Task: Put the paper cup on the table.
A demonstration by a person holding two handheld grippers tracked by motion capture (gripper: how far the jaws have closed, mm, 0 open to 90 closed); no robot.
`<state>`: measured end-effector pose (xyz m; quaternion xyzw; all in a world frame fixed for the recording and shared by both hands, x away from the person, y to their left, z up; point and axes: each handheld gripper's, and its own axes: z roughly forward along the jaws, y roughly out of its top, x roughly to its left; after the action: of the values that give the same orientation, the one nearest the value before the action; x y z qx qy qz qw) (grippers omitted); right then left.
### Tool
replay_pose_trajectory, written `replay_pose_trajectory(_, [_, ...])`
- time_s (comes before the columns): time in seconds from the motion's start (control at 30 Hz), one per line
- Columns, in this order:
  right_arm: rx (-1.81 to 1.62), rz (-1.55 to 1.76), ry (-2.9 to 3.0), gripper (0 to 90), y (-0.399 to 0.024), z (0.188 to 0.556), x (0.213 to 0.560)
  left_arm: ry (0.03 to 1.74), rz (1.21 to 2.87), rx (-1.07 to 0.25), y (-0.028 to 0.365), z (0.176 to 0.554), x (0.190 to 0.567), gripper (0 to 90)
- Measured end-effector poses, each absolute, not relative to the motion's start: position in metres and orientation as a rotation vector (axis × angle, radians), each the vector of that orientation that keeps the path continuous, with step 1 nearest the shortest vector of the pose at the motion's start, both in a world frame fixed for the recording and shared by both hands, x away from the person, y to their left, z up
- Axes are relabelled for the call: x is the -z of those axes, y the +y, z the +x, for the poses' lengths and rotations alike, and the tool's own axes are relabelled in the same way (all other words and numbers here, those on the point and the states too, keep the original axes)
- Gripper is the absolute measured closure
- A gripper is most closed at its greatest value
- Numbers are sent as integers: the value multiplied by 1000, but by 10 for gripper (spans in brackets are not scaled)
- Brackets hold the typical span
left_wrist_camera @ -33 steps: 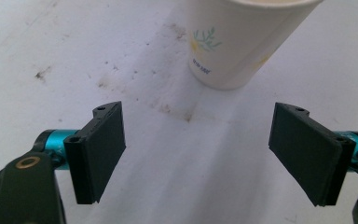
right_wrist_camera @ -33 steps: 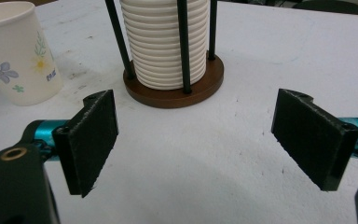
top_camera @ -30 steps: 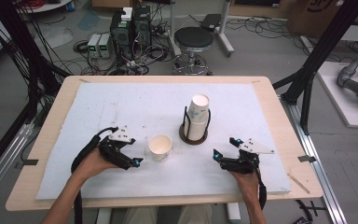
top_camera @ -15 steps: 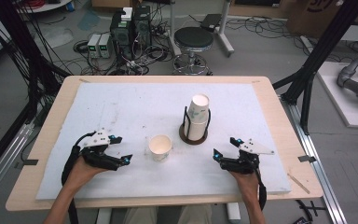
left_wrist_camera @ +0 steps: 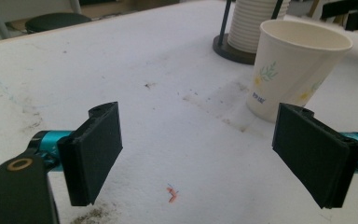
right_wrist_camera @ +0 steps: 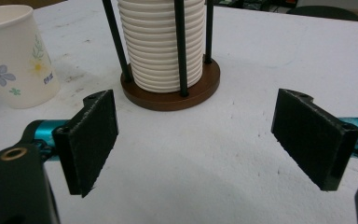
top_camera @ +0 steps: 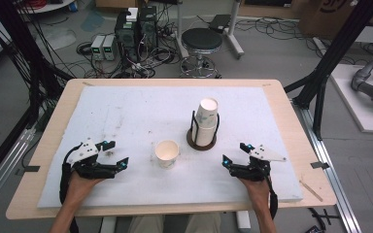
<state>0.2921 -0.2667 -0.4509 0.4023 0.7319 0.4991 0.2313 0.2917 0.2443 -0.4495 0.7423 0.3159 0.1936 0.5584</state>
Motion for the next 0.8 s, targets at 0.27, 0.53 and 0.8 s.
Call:
replay_pose_trajectory(0.27, [-1371, 1098, 2007, 150, -267, 292, 451, 768, 1723, -499, 249, 290, 455, 155])
replay_pose_trajectory(0.53, [-1377, 1106, 2008, 149, -267, 292, 451, 775, 1705, -504, 251, 289, 456, 156])
replay_pose_trajectory(0.8, [-1373, 1098, 2006, 150, -267, 291, 451, 755, 1691, -523, 251, 286, 457, 158])
